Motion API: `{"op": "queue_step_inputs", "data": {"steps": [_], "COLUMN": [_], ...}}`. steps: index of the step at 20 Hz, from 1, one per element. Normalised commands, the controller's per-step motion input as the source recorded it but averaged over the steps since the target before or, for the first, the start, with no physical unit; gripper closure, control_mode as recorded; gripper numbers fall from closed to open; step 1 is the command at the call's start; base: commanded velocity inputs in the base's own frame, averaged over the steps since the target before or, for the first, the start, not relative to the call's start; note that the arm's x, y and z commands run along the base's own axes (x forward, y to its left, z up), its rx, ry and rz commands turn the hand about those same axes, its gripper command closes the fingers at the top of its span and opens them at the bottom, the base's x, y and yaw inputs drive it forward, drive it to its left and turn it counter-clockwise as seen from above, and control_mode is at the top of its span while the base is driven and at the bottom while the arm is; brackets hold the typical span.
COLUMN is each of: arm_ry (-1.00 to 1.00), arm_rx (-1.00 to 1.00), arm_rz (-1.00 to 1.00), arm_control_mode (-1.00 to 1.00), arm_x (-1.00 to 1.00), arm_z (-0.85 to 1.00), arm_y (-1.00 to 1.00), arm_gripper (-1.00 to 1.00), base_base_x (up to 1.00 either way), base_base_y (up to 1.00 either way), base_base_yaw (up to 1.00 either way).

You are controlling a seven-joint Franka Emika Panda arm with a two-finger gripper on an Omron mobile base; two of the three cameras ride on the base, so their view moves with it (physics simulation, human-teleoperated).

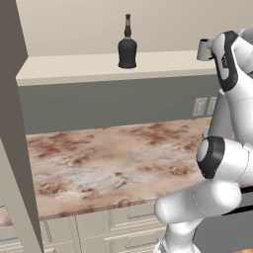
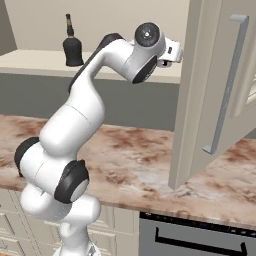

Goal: Open the cabinet directly in front. Then move the liquor and the mug to the dining counter with the jar on it.

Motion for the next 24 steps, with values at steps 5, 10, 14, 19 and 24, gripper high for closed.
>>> {"op": "queue_step_inputs", "data": {"steps": [5, 10, 14, 19, 24], "arm_ry": [0.00, 0.00, 0.00, 0.01, 0.01], "arm_rx": [0.00, 0.00, 0.00, -0.01, -0.02], "arm_rz": [0.00, 0.01, 0.02, 0.03, 0.03], "arm_control_mode": [-1.00, -1.00, -1.00, -1.00, -1.00], "arm_x": [0.33, 0.33, 0.24, 0.15, 0.13], "arm_z": [-0.02, -0.01, -0.01, -0.16, -0.22], "arm_y": [-0.34, -0.05, 0.00, 0.00, 0.00], "arm_gripper": [-1.00, -1.00, -1.00, -1.00, -1.00], "base_base_x": [0.00, 0.00, 0.00, 0.00, 0.00], "base_base_y": [0.00, 0.00, 0.00, 0.00, 0.00], "base_base_yaw": [0.00, 0.00, 0.00, 0.00, 0.00]}}
